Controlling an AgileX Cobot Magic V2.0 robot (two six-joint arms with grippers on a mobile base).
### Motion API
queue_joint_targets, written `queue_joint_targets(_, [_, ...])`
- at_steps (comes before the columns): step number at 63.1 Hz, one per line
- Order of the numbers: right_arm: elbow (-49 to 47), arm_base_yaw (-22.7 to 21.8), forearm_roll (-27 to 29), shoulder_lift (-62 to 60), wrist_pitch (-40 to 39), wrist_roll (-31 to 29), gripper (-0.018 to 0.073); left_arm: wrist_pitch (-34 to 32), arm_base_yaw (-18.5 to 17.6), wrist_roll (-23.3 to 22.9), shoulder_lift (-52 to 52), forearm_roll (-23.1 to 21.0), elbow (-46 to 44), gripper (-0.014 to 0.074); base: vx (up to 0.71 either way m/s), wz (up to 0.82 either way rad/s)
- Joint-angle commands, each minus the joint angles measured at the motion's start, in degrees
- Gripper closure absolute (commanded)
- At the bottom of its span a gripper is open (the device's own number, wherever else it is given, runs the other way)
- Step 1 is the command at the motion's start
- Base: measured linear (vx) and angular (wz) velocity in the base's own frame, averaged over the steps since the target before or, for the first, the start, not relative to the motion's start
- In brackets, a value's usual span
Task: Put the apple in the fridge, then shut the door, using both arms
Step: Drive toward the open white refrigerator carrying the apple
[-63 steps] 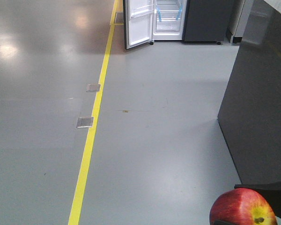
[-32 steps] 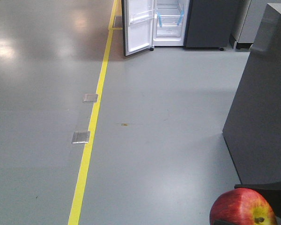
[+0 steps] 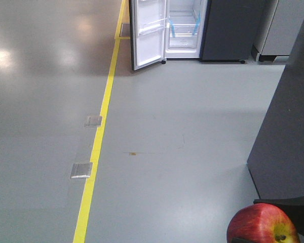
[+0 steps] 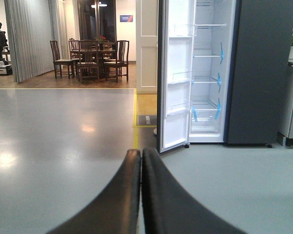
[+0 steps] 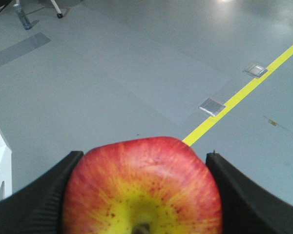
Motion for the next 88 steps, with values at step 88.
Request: queue_joint_targets(88, [-1.6,0.1,2.4,0.1,-2.7,-0.2,0.0232,-4.1,0.1,-0.2,-0.9,-0.2,1.2,0.0603,0.37,0.01])
